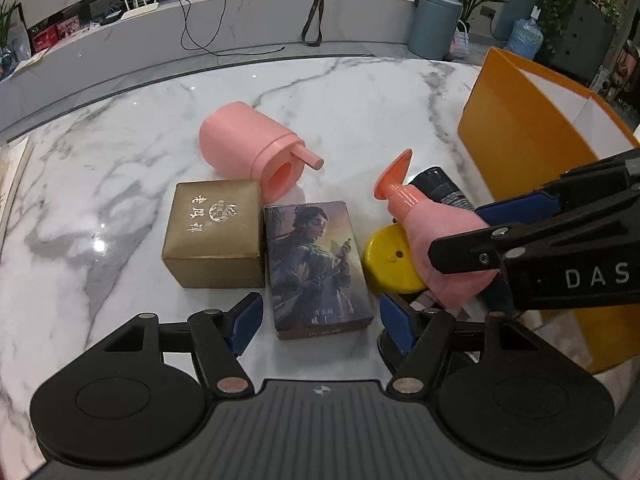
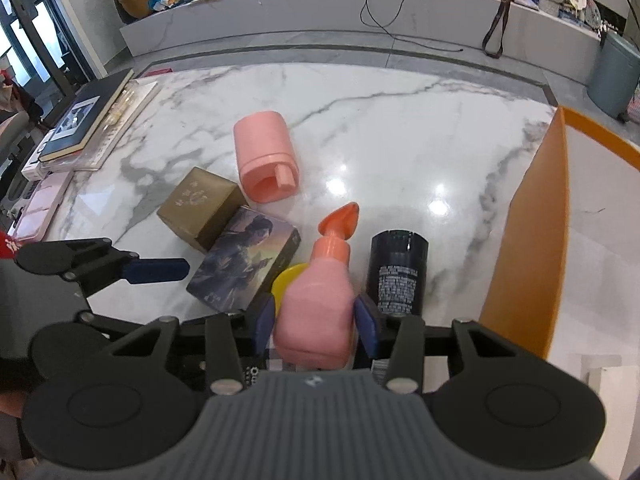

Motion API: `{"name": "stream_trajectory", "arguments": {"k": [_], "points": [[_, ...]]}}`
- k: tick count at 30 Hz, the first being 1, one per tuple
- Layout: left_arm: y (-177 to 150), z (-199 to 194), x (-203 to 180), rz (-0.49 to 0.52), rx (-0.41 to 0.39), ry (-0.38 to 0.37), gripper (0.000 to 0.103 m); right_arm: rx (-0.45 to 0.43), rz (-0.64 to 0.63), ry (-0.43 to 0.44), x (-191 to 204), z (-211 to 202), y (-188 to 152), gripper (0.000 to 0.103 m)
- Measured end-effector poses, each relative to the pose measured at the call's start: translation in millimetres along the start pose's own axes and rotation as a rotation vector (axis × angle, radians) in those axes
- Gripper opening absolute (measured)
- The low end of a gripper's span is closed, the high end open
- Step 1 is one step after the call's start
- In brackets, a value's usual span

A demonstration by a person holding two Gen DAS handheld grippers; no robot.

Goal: Organize rigid objects
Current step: 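Return to the table and grasp the pink spray bottle with the right tool, then grasp the painted card box with the left tool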

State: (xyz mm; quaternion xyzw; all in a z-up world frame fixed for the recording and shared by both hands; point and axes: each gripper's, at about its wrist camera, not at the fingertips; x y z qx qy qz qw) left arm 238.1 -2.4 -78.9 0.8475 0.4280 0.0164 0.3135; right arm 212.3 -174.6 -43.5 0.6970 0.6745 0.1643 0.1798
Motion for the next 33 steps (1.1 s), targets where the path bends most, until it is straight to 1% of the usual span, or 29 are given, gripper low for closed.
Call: {"name": "stream_trajectory", "arguments": {"k": [4,6,8,10,13,15,17,21,23,26,29,30,31,33], "points": [[1.3,7.2,2.1,-0.010,-0.004,0.002,0.078,0.016,-0.002,-0.006,0.0,9.8,1.4,0.044],[1.5,9.2,2.2,-0.008,0.001,0.004,0.069,0.016,-0.004,-0.011,1.0,10.2,1.5,0.044],[0.6,7.6,2.5,-0.013,0.002,-0.002,0.068,0.018,-0.009,-0.012,1.8,9.8,0.6,0.043],[-1.5,3.6,2.4,-0.025,0.023,0.000,0.067,0.026,-0.014,-0.010,2.3,7.9,-1.7,0.043],[-9.0,-3.8,-1.8,-0.003,0.061,0.016,0.067,0.038,-0.031,0.007,5.1,3.1,-8.7,0.043],[-15.9,-10.0,-1.6,-0.006,0.083,0.022,0.067,0.052,-0.041,0.017,7.2,1.4,-14.9,0.042],[-20.4,-13.5,0.7,-0.025,0.092,0.017,0.068,0.041,-0.051,0.004,9.9,-0.4,-17.8,0.042],[-17.7,-11.3,0.4,-0.035,0.062,0.044,0.075,0.046,-0.042,-0.005,11.3,-0.2,-15.3,0.044],[-12.7,-8.4,1.1,-0.050,0.047,0.037,0.077,0.050,-0.043,-0.005,11.4,-0.2,-14.1,0.044],[-7.9,0.0,-1.7,-0.023,0.055,0.057,0.078,0.059,-0.040,-0.014,9.8,0.8,-12.4,0.045],[-7.3,5.7,-2.3,-0.012,0.064,0.071,0.075,0.069,-0.030,-0.001,7.9,4.6,-12.5,0.045],[-7.8,6.4,-1.9,-0.010,0.066,0.075,0.070,0.075,-0.026,0.007,7.3,6.3,-12.9,0.044],[-8.3,6.4,-1.5,-0.012,0.065,0.072,0.067,0.080,-0.023,0.009,7.2,7.7,-13.3,0.043],[-8.9,5.2,-0.8,-0.015,0.067,0.069,0.066,0.075,-0.023,0.013,7.5,7.6,-14.4,0.043]]}}
Point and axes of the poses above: each gripper's, at about its wrist camera, not at the fingertips, and z roughly the way its jaws point, x to its left, y to its top, and after that the axes turned 12 degrees about -y, right-handed
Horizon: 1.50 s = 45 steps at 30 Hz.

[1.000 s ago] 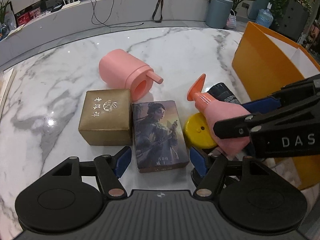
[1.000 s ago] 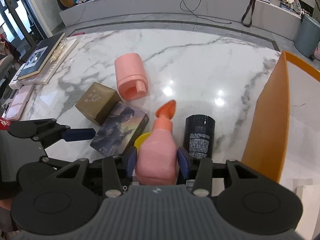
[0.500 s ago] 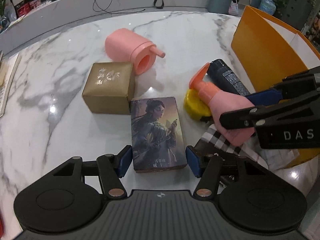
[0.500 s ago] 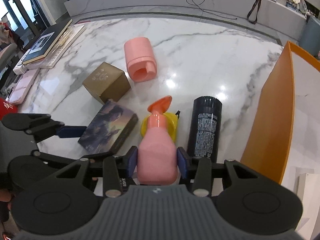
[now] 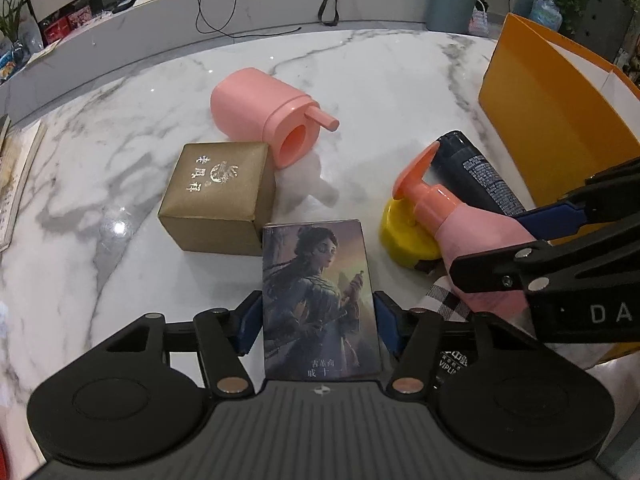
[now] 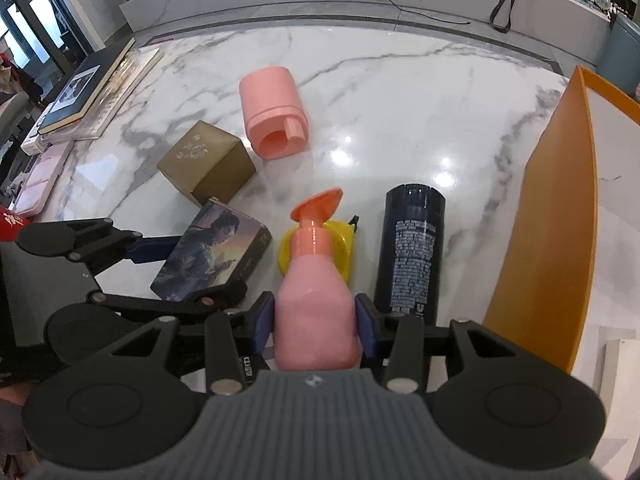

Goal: Organize rigid objects
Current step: 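Grasp the painted card box with the left tool, then lower the card box and pink bottle into the orange box, opening both tools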

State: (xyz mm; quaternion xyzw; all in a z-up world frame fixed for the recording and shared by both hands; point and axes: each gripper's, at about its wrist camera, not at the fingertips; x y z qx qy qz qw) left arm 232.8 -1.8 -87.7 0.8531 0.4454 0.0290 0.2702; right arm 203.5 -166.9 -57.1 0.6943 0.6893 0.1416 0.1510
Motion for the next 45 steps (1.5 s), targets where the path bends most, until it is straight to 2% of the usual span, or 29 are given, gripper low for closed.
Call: {"name": "stream_trajectory", "arguments": {"k": [7,16,22,27,36,39,45], "points": [[-2.4,-16.3,-7.2,0.005,-0.030,0.017,0.065,-0.029,0.004,0.018,0.4,-11.6,-6.4,0.042],[5.2,-70.2,-32.3,0.020,-0.132,0.032,0.065,-0.145,0.026,0.041,-9.5,-61.9,-15.1,0.042],[24.8,-108.9,-67.3,0.062,-0.212,0.009,0.065,-0.235,0.069,0.037,-36.6,-108.6,-22.4,0.042],[37.0,-122.3,-107.7,0.135,-0.246,-0.027,0.065,-0.286,0.136,0.012,-75.4,-138.8,-34.0,0.042],[57.3,-101.2,-190.8,0.321,-0.229,-0.126,0.065,-0.281,0.270,-0.065,-152.4,-150.4,-66.9,0.042],[65.8,-83.8,-212.8,0.379,-0.200,-0.132,0.065,-0.259,0.314,-0.083,-175.0,-143.2,-78.4,0.042],[76.8,-43.8,-233.0,0.458,-0.100,-0.138,0.065,-0.198,0.372,-0.082,-205.4,-115.1,-93.6,0.042]]}}
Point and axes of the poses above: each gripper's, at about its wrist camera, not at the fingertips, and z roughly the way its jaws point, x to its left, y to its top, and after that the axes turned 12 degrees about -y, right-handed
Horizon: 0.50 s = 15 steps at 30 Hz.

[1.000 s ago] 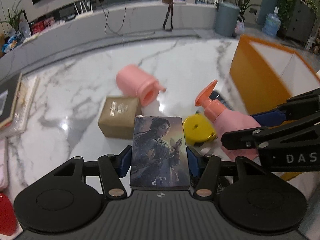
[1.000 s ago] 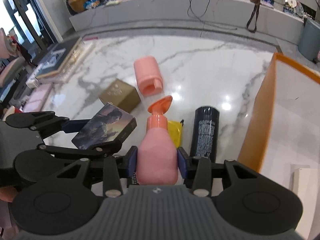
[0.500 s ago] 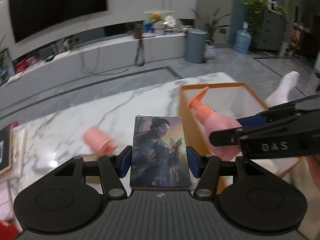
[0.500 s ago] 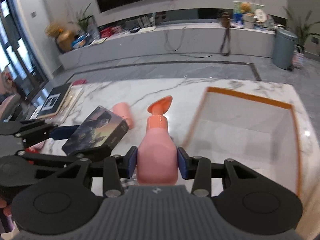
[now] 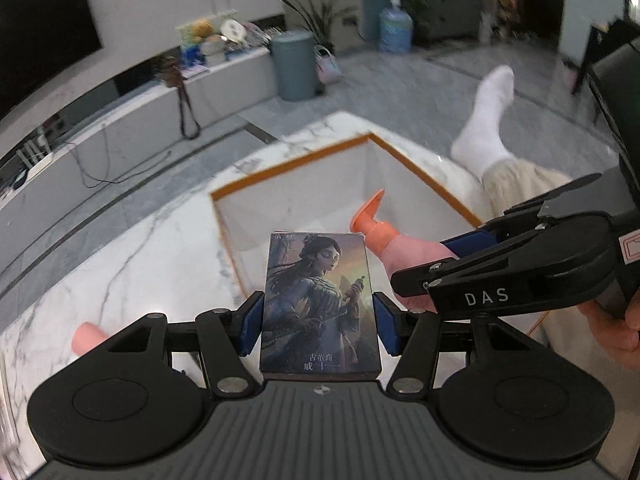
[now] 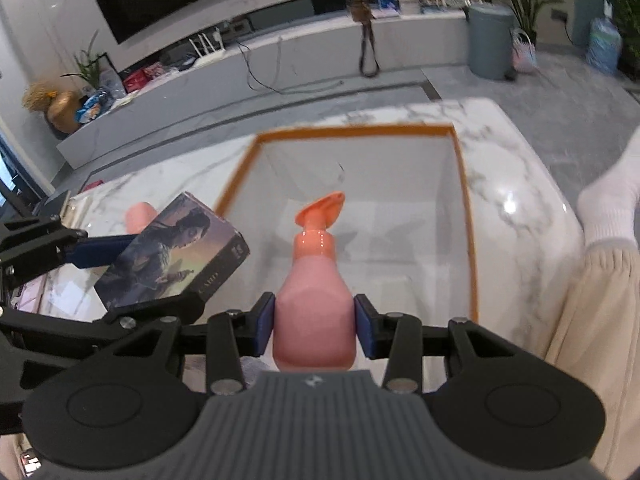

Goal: Organize rigid objects
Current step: 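Lower the card box and pink bottle into the orange box, opening both tools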

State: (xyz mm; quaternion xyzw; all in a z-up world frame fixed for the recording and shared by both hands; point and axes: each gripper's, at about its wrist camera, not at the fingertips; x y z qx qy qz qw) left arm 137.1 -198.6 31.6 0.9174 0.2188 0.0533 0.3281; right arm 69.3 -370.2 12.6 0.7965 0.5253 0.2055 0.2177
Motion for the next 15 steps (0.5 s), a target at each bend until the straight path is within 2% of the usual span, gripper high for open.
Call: {"name": "stream_trajectory", "arguments": {"k": [5,8,13,15], "points": [[8.3,29.5,-1.5,0.076,0.115,-0.009,0.065,0.058,0.027,0.019,-13.2,23.3,-7.4,0.042],[15.3,46.5,2.1,0.084,0.189,-0.014,0.065,0.082,0.043,0.034,-16.3,33.0,-10.1,0.042],[16.7,59.9,4.5,0.108,0.229,-0.003,0.065,0.068,0.085,0.059,-23.5,36.6,-9.7,0.042],[16.9,62.3,2.7,0.114,0.235,-0.006,0.065,0.062,0.079,0.041,-23.2,37.7,-10.2,0.042]]}}
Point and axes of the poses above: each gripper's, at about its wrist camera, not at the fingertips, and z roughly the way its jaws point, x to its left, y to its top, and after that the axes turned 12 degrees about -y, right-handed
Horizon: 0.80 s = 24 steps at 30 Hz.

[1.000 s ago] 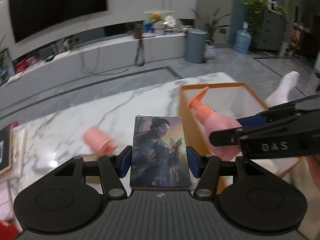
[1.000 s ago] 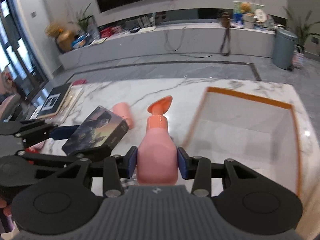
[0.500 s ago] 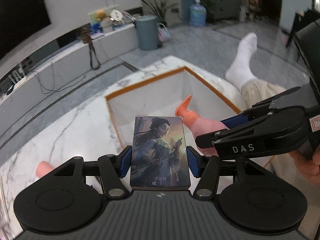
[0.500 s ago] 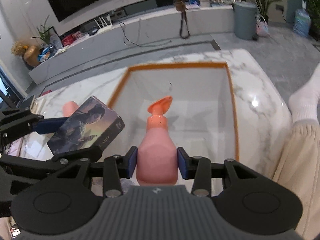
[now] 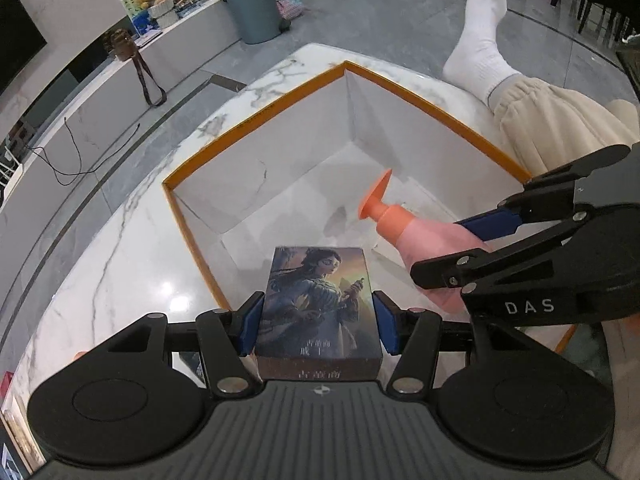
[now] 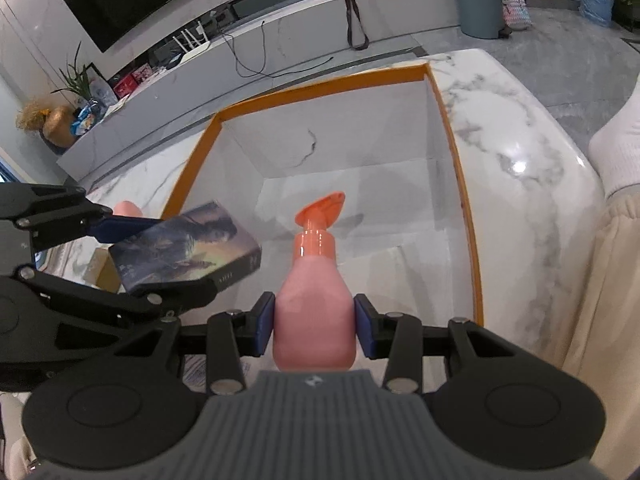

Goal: Organize rigid objects
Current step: 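Lower the card box and pink bottle into the orange box, opening both tools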

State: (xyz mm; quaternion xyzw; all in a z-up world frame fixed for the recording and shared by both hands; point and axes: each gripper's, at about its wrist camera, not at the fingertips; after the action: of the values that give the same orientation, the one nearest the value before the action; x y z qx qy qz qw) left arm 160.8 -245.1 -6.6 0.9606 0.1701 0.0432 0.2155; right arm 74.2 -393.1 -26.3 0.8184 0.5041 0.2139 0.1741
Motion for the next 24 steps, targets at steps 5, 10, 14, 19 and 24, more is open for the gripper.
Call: {"name": "stream_trajectory", "arguments": {"k": [5,10,14,19,24], "points": [[-0.4,0.3,-0.1,-0.007,0.022,-0.031,0.065,-0.010,-0.023,-0.008,-0.7,0.9,-1.0,0.042],[-2.3,6.4,-1.9,0.042,0.057,-0.020,0.065,0.014,0.024,0.043,-7.2,3.7,1.5,0.042],[-4.8,17.4,-13.1,0.118,0.077,0.005,0.065,0.058,0.036,0.089,-7.4,10.5,2.4,0.042],[-6.4,22.6,-17.8,0.135,0.099,0.010,0.065,0.126,0.051,0.105,-4.5,24.9,-0.7,0.042],[-9.6,20.0,-19.4,0.134,0.102,-0.012,0.065,0.146,0.038,0.107,-0.3,28.4,-2.4,0.042]]}}
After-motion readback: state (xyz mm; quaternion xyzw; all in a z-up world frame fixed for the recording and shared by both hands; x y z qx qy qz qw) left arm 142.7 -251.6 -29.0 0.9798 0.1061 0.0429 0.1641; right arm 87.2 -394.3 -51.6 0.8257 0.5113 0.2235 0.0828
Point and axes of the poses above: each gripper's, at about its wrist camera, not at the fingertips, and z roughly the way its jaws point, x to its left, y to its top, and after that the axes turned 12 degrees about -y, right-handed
